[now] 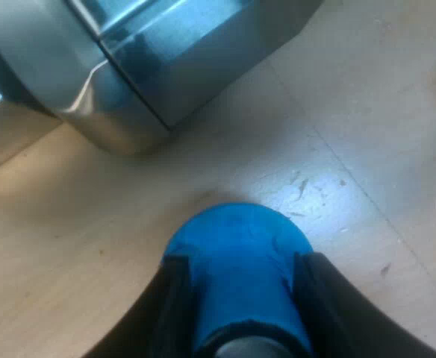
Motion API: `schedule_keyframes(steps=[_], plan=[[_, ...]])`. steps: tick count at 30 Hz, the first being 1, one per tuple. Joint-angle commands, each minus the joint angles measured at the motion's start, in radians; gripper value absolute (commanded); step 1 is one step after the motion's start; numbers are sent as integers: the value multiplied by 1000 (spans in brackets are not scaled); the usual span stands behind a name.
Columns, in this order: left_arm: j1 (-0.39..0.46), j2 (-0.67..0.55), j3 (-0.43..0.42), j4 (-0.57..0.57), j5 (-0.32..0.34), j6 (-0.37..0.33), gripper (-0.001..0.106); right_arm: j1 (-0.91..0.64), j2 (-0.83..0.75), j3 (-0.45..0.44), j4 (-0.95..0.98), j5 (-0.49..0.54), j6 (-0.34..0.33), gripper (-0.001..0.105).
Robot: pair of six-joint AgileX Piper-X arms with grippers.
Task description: Grind coffee beans and then tamp
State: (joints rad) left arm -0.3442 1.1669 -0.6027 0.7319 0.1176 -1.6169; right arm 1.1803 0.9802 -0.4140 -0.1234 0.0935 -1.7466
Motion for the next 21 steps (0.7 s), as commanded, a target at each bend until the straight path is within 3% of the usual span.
schedule_keyframes(steps=[1, 3, 6, 8, 11, 14, 21], plan=[[2, 22, -4, -3, -14, 4, 0, -2, -1, -7, -7, -9, 0, 62], [2, 41, -4, 0, -17, 4, 1, -2, -1, -7, -7, -9, 0, 62], [2, 66, -4, 1, -17, 4, 14, -2, -1, -7, -7, -9, 0, 62], [2, 77, -4, 5, -17, 4, 35, -2, -1, -7, -7, -9, 0, 62], [2, 78, -4, 4, -17, 4, 55, -2, -1, -7, -7, -9, 0, 62], [2, 78, -4, 9, -17, 4, 63, -2, -1, -7, -7, -9, 0, 62], [2, 74, -15, 87, -26, 4, 65, -2, -1, -7, -7, -9, 10, 62]])
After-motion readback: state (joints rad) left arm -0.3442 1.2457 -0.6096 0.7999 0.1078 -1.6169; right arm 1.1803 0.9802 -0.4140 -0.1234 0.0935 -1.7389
